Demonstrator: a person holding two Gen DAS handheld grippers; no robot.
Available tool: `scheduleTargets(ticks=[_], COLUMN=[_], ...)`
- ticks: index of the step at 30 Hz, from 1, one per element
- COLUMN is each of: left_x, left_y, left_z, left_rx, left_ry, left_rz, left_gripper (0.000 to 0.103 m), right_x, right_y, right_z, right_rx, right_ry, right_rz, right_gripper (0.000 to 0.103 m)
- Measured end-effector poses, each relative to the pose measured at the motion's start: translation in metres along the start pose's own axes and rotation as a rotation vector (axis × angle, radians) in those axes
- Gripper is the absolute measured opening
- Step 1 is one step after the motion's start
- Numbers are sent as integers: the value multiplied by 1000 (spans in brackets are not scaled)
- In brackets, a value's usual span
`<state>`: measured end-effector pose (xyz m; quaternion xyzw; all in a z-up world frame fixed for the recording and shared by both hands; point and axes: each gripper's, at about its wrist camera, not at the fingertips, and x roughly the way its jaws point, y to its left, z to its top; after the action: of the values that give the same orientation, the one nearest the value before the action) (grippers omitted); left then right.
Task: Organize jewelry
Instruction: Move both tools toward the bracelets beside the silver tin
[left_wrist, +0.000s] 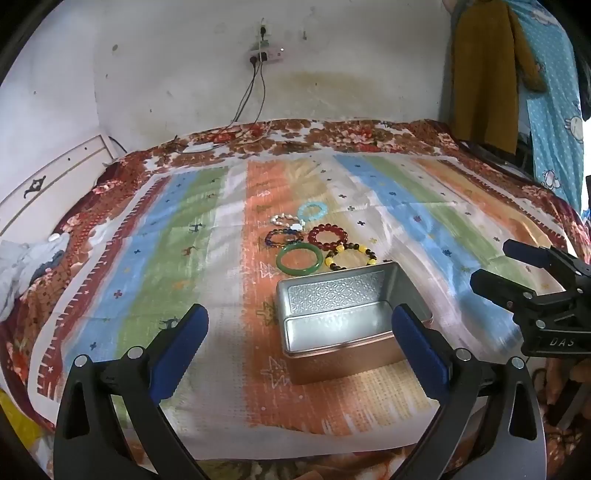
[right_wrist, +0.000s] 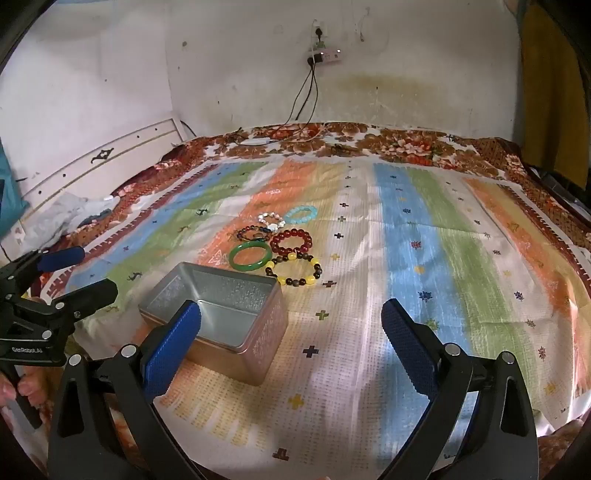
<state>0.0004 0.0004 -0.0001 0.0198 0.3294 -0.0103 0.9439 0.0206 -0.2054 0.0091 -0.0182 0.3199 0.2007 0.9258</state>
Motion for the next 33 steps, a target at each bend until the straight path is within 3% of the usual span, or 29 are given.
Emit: scheduleTargets(ticks=[30, 33], left_x=[5, 4], left_y=[14, 15], left_z=[-5, -5], left_rx=[-71, -78], left_ry=[25, 19], left_rz=[11, 43], left_gripper=[98, 98], right_x=[3, 2], right_y=[-8, -3], right_z=[-3, -2], right_rx=[4, 0], right_ry=[15, 17], right_rz=[-20, -34], right_gripper=[99, 99])
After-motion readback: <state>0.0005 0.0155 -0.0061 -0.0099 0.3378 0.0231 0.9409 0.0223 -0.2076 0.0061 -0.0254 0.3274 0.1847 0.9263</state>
